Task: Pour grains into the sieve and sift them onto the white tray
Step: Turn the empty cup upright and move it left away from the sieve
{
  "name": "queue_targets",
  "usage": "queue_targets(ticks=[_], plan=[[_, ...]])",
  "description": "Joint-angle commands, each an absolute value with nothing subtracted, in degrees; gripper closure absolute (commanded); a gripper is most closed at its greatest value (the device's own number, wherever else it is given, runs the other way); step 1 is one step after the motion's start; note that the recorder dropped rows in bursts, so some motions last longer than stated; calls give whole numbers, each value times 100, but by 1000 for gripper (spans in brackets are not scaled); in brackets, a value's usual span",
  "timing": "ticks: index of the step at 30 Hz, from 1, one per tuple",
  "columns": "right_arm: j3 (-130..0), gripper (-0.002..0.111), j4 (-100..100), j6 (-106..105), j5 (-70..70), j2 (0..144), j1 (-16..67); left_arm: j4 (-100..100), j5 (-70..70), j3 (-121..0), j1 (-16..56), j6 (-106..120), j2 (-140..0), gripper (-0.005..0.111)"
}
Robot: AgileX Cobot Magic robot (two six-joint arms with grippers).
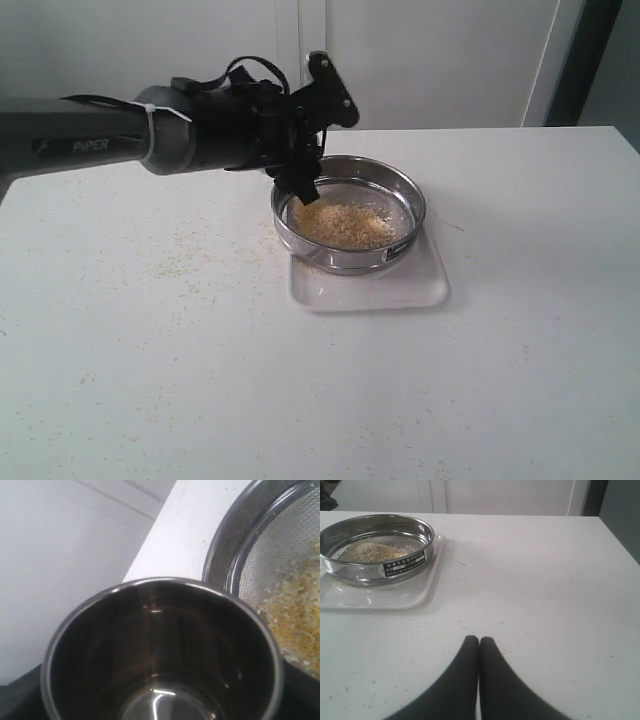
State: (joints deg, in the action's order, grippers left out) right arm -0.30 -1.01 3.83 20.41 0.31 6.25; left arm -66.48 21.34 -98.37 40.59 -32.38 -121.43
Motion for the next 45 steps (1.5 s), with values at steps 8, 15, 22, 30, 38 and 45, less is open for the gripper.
queue_targets(ticks=[8, 15, 22, 30, 38, 45], plan=[[0, 108, -95, 373, 1953, 0, 563, -4055, 1418, -9865, 3184, -3324, -11732, 107], [0, 108, -95, 373, 1953, 0, 563, -3444, 1465, -9865, 2991, -3273, -11647, 107], [0, 108, -95, 373, 1953, 0, 563, -2762, 1613, -9819, 2735, -3104, -11647, 107], [0, 108, -95, 373, 1953, 0, 563, -2264, 1431, -9421, 2406, -2835, -11647, 107], [0, 108, -95, 373, 1953, 0, 563, -2080, 414, -8612, 2206, -2847, -11533, 107], [0, 108, -95, 373, 1953, 0, 563, -1972, -637, -7897, 2003, -2869, -11406, 107]])
